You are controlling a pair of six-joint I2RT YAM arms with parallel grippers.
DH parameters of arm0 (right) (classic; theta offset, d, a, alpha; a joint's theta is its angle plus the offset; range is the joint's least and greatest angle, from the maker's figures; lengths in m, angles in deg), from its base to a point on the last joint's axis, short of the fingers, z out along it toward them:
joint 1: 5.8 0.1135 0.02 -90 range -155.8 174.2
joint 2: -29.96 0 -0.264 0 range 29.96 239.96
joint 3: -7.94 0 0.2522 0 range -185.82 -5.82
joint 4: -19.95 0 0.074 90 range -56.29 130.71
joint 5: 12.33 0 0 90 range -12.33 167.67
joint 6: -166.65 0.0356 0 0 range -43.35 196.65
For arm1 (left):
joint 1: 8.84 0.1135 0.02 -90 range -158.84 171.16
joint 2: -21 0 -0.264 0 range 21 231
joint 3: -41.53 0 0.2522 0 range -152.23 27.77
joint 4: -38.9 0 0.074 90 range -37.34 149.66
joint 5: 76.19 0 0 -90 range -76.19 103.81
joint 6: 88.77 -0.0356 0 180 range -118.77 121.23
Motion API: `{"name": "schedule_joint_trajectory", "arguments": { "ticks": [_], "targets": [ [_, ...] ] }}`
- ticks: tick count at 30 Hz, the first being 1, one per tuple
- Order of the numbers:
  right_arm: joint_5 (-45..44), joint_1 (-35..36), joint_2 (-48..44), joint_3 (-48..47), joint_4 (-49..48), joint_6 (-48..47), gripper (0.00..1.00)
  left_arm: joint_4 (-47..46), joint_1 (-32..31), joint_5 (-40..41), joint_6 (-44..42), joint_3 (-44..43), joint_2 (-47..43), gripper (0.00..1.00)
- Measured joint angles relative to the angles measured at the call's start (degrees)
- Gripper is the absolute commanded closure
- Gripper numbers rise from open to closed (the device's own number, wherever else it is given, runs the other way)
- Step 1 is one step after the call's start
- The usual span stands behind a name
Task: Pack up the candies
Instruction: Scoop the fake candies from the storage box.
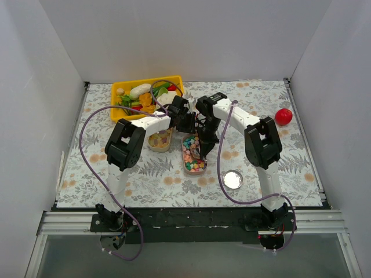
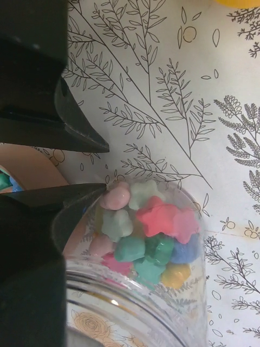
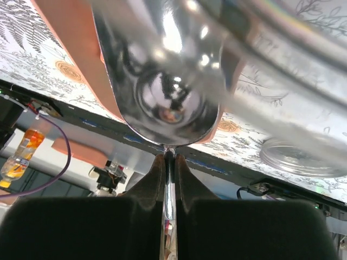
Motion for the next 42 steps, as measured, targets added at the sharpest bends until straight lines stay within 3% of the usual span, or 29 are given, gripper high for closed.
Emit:
{"name": "schedule_joint_trajectory", "arguments": {
  "ticks": [7,16,31,42],
  "targets": [
    [-2.5,0.7,-0.3,-0.3,-0.5,0.2,0.99,0.0,0.0,-0.1,0.0,0.0,0.0,0.71],
    [-9.2,1.8,-6.3,7.8,-10.7,1.4,0.99,0.0,0.0,-1.9,0.6,0.2,-0.1,0.73],
    [-18.2,6.3,-8.1,11.3,-15.6,2.3,0.99,-0.3,0.1,-2.6,1.4,0.5,-1.1,0.73],
    [-22.7,8.4,-13.6,19.4,-23.7,1.1,0.99,-0.3,0.1,-2.8,1.8,0.5,-1.1,0.73]
  ]
}}
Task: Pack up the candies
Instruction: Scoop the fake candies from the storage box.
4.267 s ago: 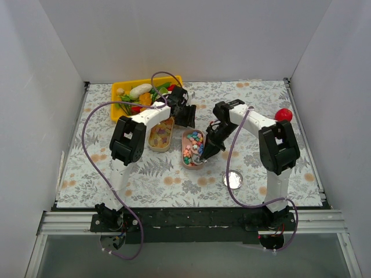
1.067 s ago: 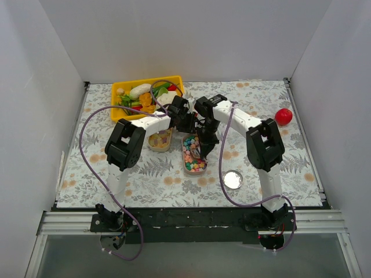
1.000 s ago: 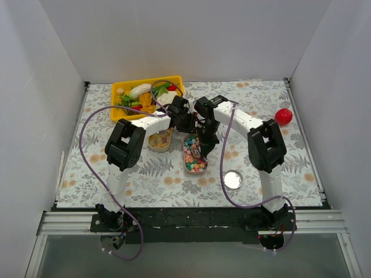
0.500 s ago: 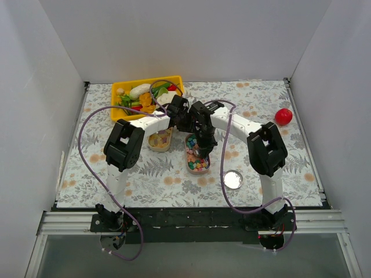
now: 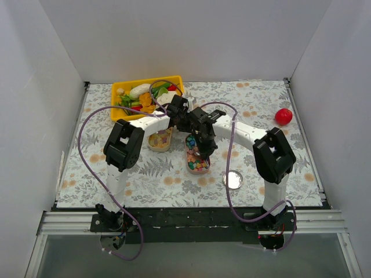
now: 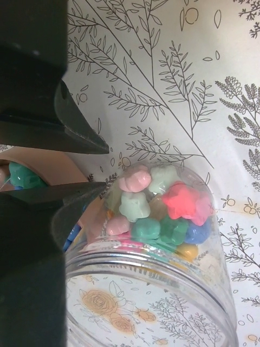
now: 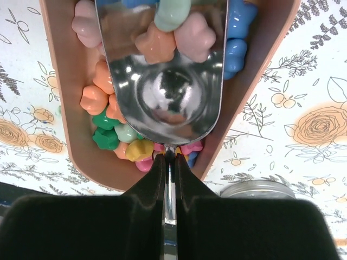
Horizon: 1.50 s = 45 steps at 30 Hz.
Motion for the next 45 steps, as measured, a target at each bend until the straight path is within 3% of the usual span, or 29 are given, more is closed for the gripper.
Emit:
{"name": "schedule_joint_trajectory", "arguments": {
  "ticks": [12,30,45],
  "targets": [
    [-3.3,0.6,-7.3,9.9,-9.7,-1.0,0.99,1.9,0.0,-1.6,0.0,-0.2,-2.2,0.73],
    [-4.8,0.4,-18.4,7.4,-5.1,-1.3,0.99,6.0,1.4,-1.4,0.4,-1.4,-2.8,0.72],
    [-6.3,0.0,-22.2,5.4,-3.0,-0.9,0.99,8.4,3.9,0.0,2.3,-1.4,-8.7,0.71]
  ]
}}
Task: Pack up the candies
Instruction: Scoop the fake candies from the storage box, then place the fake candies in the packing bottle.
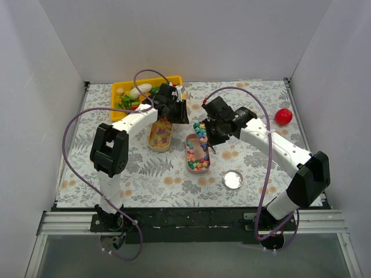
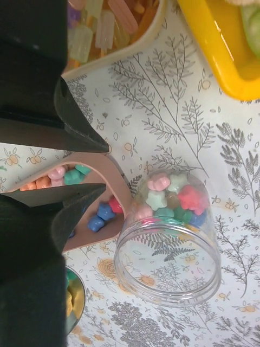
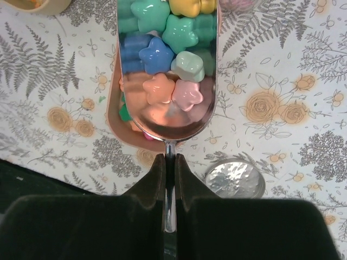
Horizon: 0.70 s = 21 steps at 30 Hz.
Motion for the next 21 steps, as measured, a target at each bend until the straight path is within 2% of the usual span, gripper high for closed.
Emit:
{"name": "schedule_joint_trajectory", "arguments": {
  "ticks": [6,11,21],
  "targets": [
    [5.1,-2.6,4.7,-10.6,5.9,3.0,0.99,1.0,1.6,1.4,0.2,0.4,-2.6,0.70],
    [11.5,-7.4,8.5,-15.9,8.7,4.7,0.99,1.2,1.6,2.0,0.2,4.2,-6.1,0.70],
    [26.2,-16.5,11.1,-13.3,10.1,6.5,0.99,1.3,1.6,2.9,0.2,9.7,-12.2,0.70]
  ]
}}
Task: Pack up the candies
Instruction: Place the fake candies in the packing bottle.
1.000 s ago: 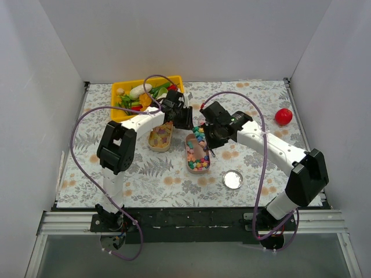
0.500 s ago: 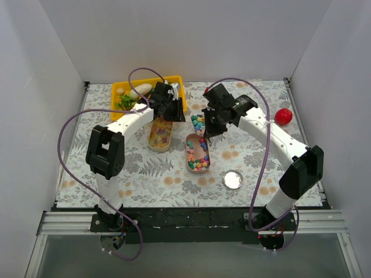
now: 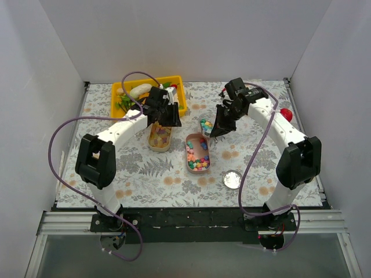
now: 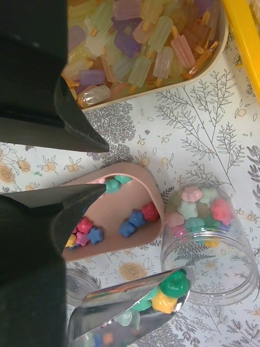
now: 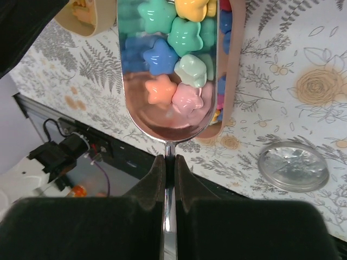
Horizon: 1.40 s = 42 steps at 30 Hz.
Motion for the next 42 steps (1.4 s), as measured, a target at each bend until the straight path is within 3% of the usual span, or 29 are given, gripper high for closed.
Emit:
{"name": "schedule_joint_trajectory", "arguments": {
  "ticks": [9,29,42],
  "targets": [
    [13.1,-4.7,1.7,5.1,-4.6,4.2,0.99,0.1,0.0,0.5,0.2,1.8,-0.4,0.70],
    [25.8,-10.4,1.9,14.5,-19.8,20.3,0.99,0.0,0.0,0.8,1.0,1.8,-0.4,0.70],
    [32.6,-12.4,-3.6,29.4,-42.1,38.5,0.99,0.1,0.0,1.9,1.0,1.8,-0.4,0.70]
  ]
}}
